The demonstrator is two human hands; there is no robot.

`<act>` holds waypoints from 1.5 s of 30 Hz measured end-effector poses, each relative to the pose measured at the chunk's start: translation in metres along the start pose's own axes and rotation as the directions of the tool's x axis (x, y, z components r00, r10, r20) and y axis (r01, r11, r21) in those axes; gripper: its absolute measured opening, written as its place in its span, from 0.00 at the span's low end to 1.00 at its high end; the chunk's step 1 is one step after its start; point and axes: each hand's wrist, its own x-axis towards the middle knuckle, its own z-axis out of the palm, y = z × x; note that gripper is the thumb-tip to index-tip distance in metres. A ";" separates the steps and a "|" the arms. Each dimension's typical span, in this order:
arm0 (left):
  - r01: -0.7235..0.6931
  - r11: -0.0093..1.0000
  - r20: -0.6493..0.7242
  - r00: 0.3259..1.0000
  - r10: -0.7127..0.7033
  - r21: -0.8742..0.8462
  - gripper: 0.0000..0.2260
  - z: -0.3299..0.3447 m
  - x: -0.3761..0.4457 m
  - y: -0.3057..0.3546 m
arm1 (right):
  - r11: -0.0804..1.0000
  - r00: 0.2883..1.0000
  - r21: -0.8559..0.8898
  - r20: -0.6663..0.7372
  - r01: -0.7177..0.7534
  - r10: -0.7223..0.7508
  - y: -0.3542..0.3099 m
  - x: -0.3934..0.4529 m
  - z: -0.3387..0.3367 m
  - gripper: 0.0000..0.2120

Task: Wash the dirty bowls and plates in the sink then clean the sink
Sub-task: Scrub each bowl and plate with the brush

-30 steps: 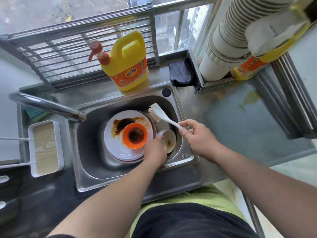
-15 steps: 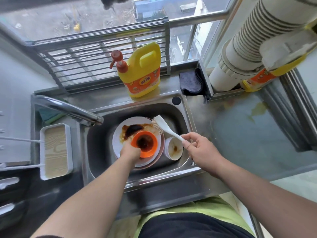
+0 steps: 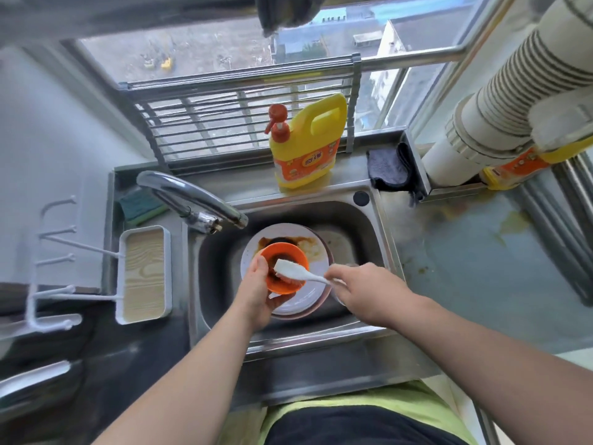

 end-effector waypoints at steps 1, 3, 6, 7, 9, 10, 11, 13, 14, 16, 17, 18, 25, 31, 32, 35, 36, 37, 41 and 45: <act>-0.014 1.000 -0.007 1.000 0.014 0.017 0.18 -0.001 -0.001 0.000 | 0.997 1.000 -0.080 -0.004 -0.014 0.013 -0.009 0.003 0.003 0.06; -0.023 1.000 -0.039 0.999 0.024 0.003 0.20 0.000 -0.002 0.001 | 0.994 0.999 -0.101 0.023 -0.046 0.048 -0.027 0.005 0.008 0.05; 0.034 0.992 -0.045 0.998 -0.040 -0.118 0.24 0.008 -0.007 0.003 | 0.995 0.996 0.090 0.073 -0.048 0.042 -0.053 0.004 0.009 0.07; 0.039 0.989 -0.033 0.998 -0.044 -0.144 0.26 0.011 -0.009 0.002 | 0.996 0.998 0.074 0.031 -0.058 0.056 -0.056 0.009 0.007 0.07; 0.019 0.986 -0.038 0.999 -0.026 -0.166 0.26 0.010 -0.011 0.002 | 0.990 0.992 -0.079 -0.052 -0.119 0.116 -0.058 0.013 0.002 0.06; -0.001 0.987 -0.059 0.998 -0.009 -0.162 0.25 0.008 -0.011 0.004 | 0.978 0.989 -0.152 -0.056 -0.146 0.139 -0.056 0.012 0.001 0.05; -0.016 0.989 -0.073 0.997 0.005 -0.150 0.24 0.005 -0.010 0.007 | 0.969 0.988 -0.193 -0.035 -0.155 0.151 -0.055 0.010 0.003 0.05; 0.000 0.993 -0.077 0.997 -0.010 -0.120 0.23 0.001 -0.008 0.009 | 0.979 0.989 -0.162 0.055 -0.124 0.134 -0.060 0.002 0.007 0.06; 0.029 0.992 -0.076 0.996 -0.038 -0.125 0.23 0.000 -0.010 0.006 | 0.992 0.990 -0.088 0.104 -0.086 0.095 -0.066 0.000 0.009 0.06; 0.071 0.988 -0.077 0.994 -0.082 -0.139 0.23 0.003 -0.017 -0.001 | 0.998 0.988 0.018 0.138 -0.068 0.065 -0.074 0.004 0.010 0.07; 0.075 0.988 -0.079 0.993 -0.086 -0.133 0.23 0.003 -0.019 -0.005 | 0.996 0.991 -0.027 0.102 -0.086 0.089 -0.074 0.008 0.008 0.08; 0.066 0.990 -0.087 0.993 -0.077 -0.123 0.22 0.002 -0.019 -0.007 | 0.987 0.992 -0.116 0.044 -0.114 0.119 -0.071 0.011 0.007 0.09; 0.097 0.993 -0.091 0.990 -0.103 -0.071 0.21 0.002 -0.020 -0.003 | 0.958 0.970 0.216 0.191 -0.190 0.149 -0.067 -0.007 0.017 0.08; 0.059 0.997 -0.082 0.995 -0.055 0.041 0.20 -0.001 -0.015 0.011 | 0.974 0.976 -0.068 0.004 -0.215 0.216 -0.047 -0.011 0.021 0.06; 0.062 0.997 -0.087 0.995 -0.057 0.053 0.19 0.000 -0.014 0.013 | 0.984 0.982 -0.005 0.065 -0.177 0.177 -0.051 -0.015 0.018 0.07; 0.111 0.994 -0.105 0.989 -0.109 0.016 0.21 0.009 -0.021 0.010 | 0.990 0.988 0.088 0.123 -0.107 0.096 -0.072 -0.012 0.009 0.08; 0.118 0.993 -0.104 0.988 -0.117 0.005 0.22 0.010 -0.023 0.007 | 0.994 0.992 0.010 0.070 -0.108 0.107 -0.074 -0.004 0.008 0.09; 0.116 0.993 -0.100 0.988 -0.115 0.007 0.22 0.010 -0.022 0.005 | 0.987 0.991 -0.102 0.014 -0.128 0.130 -0.074 0.002 0.007 0.11; 0.044 0.994 -0.085 0.996 -0.036 0.098 0.15 0.001 -0.023 0.017 | 0.949 0.984 -0.267 0.014 -0.166 0.176 -0.062 -0.009 0.008 0.15; -0.049 0.979 -0.106 0.992 0.071 0.199 0.12 0.007 -0.023 0.022 | 0.974 0.980 0.176 0.162 -0.143 0.114 -0.069 -0.019 0.014 0.07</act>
